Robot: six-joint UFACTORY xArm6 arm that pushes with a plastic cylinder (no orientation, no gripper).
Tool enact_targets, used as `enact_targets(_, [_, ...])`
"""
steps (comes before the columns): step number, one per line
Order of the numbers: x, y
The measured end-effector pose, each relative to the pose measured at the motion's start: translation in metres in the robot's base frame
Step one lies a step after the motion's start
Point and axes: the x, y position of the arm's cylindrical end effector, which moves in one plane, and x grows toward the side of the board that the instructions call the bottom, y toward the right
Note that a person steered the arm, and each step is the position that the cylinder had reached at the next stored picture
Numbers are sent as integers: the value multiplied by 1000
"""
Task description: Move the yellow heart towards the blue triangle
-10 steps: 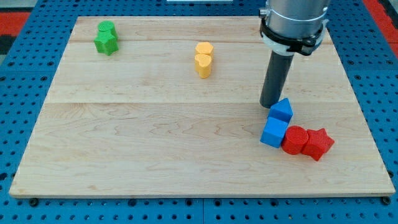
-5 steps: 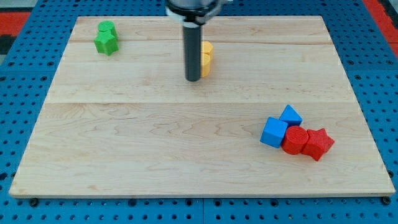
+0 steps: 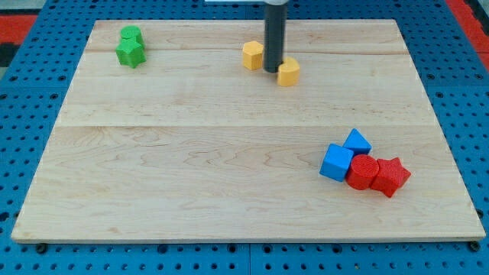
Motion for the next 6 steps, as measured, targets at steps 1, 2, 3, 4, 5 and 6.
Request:
enact_targets(1, [5,17])
enact_targets(2, [8,37])
enact_targets(3, [1,55])
enact_targets(4, [15,58])
enact_targets(5, [42,63])
enact_targets(6, [66,63])
